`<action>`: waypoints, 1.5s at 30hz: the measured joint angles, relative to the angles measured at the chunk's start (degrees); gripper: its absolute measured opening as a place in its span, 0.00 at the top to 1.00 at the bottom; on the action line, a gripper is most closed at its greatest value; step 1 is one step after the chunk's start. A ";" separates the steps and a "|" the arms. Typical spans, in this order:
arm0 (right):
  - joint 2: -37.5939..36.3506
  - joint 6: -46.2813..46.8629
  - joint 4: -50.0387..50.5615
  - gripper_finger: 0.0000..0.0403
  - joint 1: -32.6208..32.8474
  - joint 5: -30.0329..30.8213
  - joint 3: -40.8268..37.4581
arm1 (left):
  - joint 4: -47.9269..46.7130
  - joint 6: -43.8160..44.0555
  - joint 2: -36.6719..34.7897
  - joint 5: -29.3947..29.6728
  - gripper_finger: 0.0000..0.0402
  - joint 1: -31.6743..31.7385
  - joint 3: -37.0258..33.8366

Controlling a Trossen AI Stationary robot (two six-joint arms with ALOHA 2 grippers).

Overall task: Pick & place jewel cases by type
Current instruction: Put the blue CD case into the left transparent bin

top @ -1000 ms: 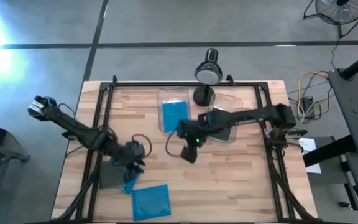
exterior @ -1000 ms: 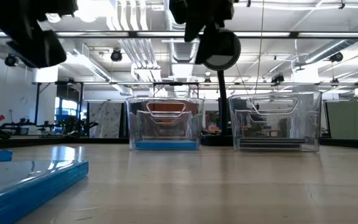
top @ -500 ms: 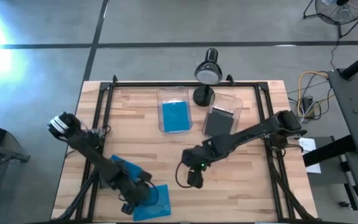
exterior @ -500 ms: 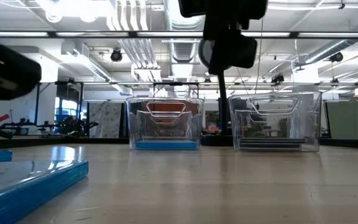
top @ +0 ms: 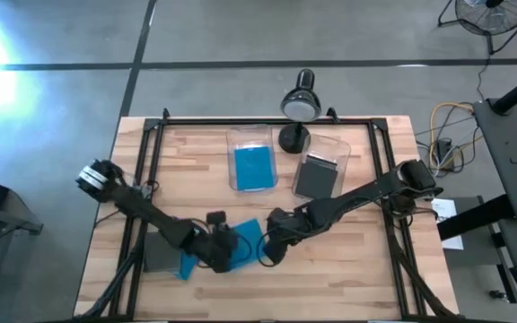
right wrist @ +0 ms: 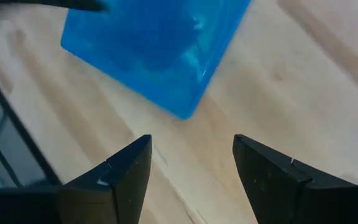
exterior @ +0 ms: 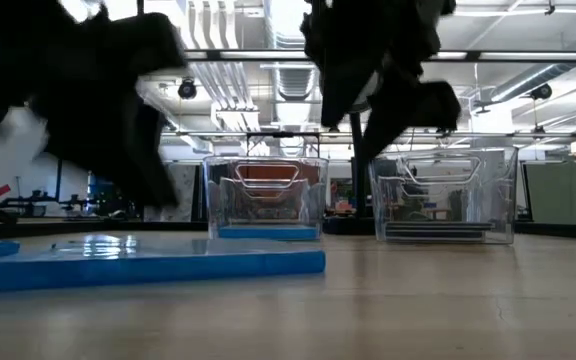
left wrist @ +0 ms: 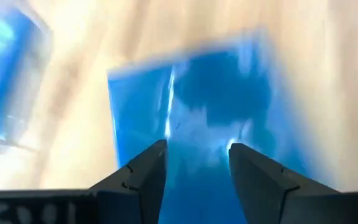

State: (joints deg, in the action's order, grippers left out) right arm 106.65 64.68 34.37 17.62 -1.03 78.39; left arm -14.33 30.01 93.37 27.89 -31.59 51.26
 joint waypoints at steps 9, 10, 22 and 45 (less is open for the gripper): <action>0.02 12.37 -26.22 0.46 -4.28 7.80 -14.12 | -27.70 30.73 -12.27 5.98 0.61 -0.20 -2.93; 0.12 12.93 -27.91 0.46 -4.85 7.93 -15.08 | -26.80 32.36 -12.38 2.26 0.61 0.40 -4.70; 0.24 11.59 -29.42 0.46 -4.85 2.44 -17.36 | 3.45 27.95 -8.71 -18.37 0.61 2.38 -18.19; -6.70 10.78 -24.00 0.46 -5.22 -5.58 -21.51 | 9.27 10.57 8.24 -30.35 0.61 11.10 -6.83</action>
State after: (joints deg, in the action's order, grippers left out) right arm 99.96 75.45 10.37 12.40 -6.61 56.88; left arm -5.06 40.58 101.61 -2.46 -20.49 44.44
